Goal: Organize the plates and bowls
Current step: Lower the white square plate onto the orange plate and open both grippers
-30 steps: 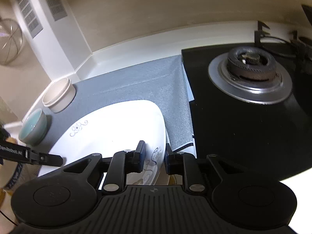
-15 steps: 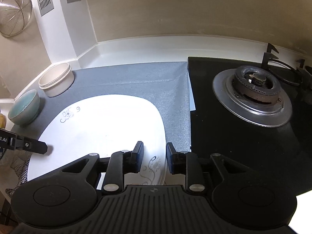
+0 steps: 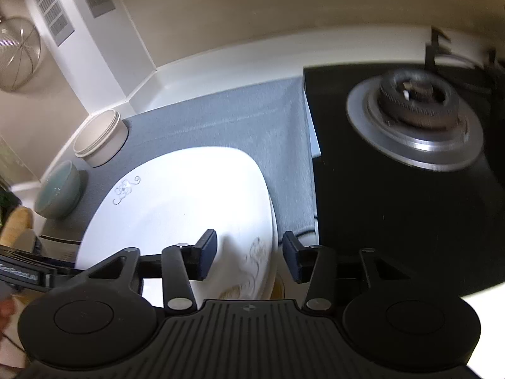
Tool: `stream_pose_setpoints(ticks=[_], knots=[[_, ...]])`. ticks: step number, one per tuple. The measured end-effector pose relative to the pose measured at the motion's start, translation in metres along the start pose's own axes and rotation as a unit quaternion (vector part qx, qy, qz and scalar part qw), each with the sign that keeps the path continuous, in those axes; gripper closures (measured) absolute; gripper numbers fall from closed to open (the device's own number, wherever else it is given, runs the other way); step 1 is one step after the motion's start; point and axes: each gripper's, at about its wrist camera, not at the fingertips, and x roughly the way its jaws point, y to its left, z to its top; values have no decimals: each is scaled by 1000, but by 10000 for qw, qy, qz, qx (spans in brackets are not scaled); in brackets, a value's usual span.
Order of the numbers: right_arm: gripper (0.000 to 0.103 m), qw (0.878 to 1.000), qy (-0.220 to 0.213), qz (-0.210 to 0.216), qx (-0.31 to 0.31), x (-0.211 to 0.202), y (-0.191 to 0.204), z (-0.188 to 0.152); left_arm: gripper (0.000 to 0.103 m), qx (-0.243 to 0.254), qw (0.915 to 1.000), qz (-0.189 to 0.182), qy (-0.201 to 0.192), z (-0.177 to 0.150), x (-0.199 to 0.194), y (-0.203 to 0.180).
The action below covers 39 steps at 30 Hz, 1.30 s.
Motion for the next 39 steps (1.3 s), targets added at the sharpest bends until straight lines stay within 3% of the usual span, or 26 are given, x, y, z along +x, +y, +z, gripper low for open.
stream_pose_setpoints(ticks=[4,9,11,12,15,18,25,39], knots=[[47,9986,381,240,268,-1,-10,-3,10,-219,9996,-170,54,4,7,4],[44,9914,889,743,612,6,-14,-11,10,-344,9991,-238,31,8,9,4],[44,9892,997,845,658,11,-11,-14,22,-374,9988,-316,28,10,8,3],[44,9889,1012,851,685,13,-10,-16,38,-352,9985,-425,68,11,8,2],[56,9892,1047,809,626,15,-8,-17,45,-432,9988,-242,58,12,7,2],[61,9865,1117,907,780,16,-14,-15,51,-666,9975,-214,30,17,6,13],[61,9866,1091,1004,686,29,-7,-3,52,-1024,9947,-78,-86,38,7,25],[61,9902,757,934,714,89,-2,61,51,-1276,9901,370,-451,129,28,37]])
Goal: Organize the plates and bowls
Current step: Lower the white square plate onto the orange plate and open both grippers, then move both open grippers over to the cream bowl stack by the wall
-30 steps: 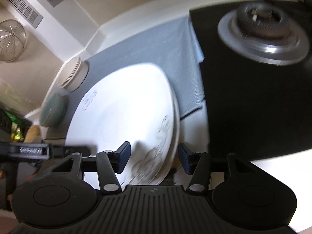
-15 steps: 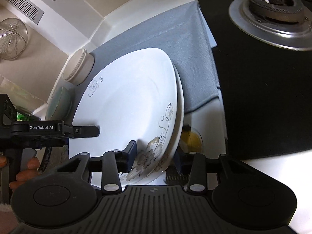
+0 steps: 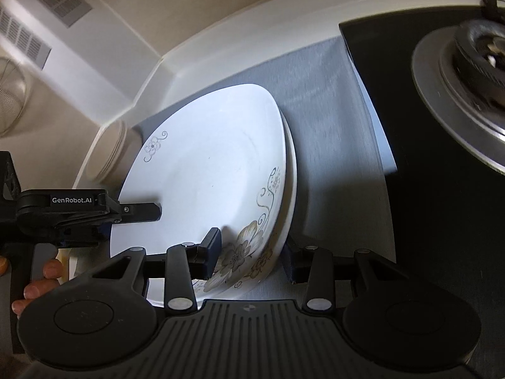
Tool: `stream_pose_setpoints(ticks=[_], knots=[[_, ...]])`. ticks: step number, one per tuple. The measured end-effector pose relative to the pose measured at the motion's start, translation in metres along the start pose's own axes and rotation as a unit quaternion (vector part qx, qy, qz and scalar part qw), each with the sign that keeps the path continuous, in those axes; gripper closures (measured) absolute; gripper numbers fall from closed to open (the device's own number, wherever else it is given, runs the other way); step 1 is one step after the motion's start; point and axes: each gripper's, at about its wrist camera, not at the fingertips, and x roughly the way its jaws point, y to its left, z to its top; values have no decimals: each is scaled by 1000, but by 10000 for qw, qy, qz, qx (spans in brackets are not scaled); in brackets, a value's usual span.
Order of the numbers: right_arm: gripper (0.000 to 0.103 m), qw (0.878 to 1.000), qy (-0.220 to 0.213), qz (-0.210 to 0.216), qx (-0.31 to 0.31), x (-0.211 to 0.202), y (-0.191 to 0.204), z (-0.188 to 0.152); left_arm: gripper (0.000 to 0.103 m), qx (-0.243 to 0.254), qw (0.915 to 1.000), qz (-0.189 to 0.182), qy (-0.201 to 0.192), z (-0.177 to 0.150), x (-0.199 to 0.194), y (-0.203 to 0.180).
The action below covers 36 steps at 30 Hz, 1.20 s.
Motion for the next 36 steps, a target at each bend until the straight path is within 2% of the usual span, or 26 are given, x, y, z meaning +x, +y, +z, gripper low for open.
stream_pose_setpoints(ticks=[13,22,23,25,27,29,31,33,36], knots=[[61,9993,-325,-154,115,41,-1,59,51,-106,9996,82,-265,67,27,-12],[59,9990,-341,-206,188,54,-2,78,51,-199,9991,120,-341,84,34,-22],[57,9991,-309,-199,192,53,-1,79,49,-185,9991,146,-340,82,32,-22],[54,9991,-307,-253,164,48,0,78,25,-172,9993,125,-320,73,24,-20],[34,9989,-396,-218,142,36,3,77,13,-215,9992,-18,-340,65,11,-13],[29,9985,-484,-216,123,19,5,72,12,-305,9986,-350,-252,55,-4,-8],[28,9984,-521,-201,103,0,8,63,12,-450,9962,-730,-150,42,-24,-2],[24,9986,-497,-154,81,-17,12,51,10,-478,9927,-1095,-189,24,-51,3],[23,9993,-377,-81,21,-35,23,28,0,-330,9901,-1298,-426,-9,-96,12]])
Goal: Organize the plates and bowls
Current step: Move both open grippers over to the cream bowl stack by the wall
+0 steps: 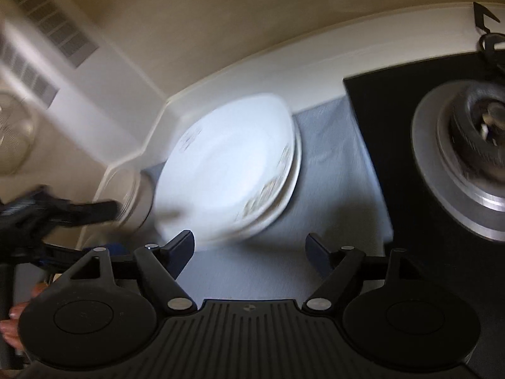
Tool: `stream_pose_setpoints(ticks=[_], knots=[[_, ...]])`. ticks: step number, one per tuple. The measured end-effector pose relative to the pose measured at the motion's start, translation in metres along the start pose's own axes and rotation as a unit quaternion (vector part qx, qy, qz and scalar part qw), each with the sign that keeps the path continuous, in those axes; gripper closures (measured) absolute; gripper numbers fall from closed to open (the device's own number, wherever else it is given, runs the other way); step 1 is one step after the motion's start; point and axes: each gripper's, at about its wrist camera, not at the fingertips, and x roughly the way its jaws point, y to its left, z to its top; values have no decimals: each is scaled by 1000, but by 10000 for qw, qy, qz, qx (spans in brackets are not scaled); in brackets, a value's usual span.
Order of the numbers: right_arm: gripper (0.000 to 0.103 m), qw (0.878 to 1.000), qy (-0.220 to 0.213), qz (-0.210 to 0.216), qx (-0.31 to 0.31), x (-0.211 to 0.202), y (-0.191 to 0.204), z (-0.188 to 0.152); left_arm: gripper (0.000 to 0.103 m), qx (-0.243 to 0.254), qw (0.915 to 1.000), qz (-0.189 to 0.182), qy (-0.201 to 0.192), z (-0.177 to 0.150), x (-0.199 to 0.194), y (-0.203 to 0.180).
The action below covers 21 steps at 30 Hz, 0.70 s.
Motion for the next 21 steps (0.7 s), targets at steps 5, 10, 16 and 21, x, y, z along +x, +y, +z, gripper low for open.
stream_pose_setpoints(ticks=[5,10,16,21], knots=[[23,9990,400,210,-26,-5,29,-35,0,230,9984,236,-452,-33,-78,28],[23,9950,639,550,-539,4,79,-63,0,334,9836,1304,-1200,-52,-153,76],[23,9875,665,777,-1198,20,136,-79,0,15,9686,2107,-1319,-53,-180,129],[23,9863,494,860,-1316,28,165,-69,0,28,9722,1958,-1288,-48,-180,132]])
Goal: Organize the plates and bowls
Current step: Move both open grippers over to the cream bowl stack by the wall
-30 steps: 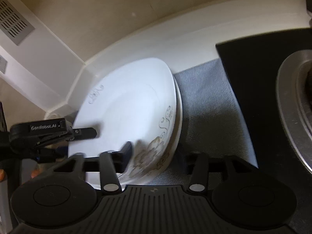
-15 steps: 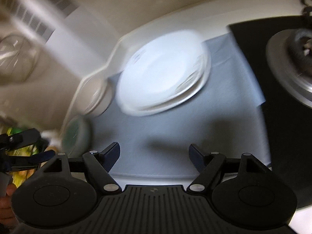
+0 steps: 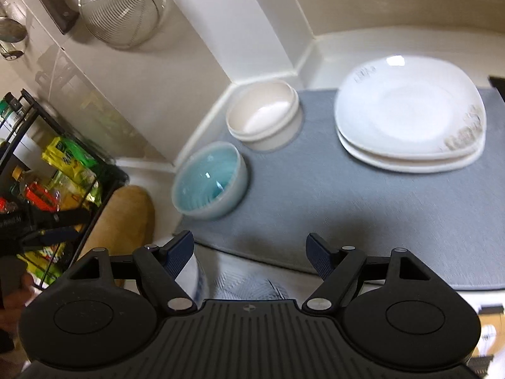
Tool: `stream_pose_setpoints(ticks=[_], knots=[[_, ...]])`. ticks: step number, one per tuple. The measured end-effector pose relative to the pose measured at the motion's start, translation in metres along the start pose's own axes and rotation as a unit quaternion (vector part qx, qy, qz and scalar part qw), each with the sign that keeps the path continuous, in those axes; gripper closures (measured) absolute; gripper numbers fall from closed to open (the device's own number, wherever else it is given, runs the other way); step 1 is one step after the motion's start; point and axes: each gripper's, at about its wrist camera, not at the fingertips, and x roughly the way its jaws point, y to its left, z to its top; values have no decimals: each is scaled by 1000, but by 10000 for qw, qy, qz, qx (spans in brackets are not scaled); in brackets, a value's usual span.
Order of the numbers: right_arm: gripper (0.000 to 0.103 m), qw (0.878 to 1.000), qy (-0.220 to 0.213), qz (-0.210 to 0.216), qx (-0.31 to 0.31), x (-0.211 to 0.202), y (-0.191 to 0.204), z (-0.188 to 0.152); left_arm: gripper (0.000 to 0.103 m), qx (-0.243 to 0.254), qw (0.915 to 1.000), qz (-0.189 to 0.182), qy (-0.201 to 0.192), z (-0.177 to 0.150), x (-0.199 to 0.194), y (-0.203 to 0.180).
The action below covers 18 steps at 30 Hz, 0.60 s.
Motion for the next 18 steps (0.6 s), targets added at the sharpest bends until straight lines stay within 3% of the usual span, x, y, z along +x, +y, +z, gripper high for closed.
stream_pose_setpoints(ticks=[7,13,18], knots=[[23,9995,-251,-169,-14,6,8,36,0,209,9985,-442,-228,24,8,-33],[23,9978,-407,-528,-68,24,-1,84,0,-181,9994,276,-110,60,60,-71],[23,9944,-323,-1002,-26,64,-8,123,0,-343,9958,842,53,66,101,-97]])
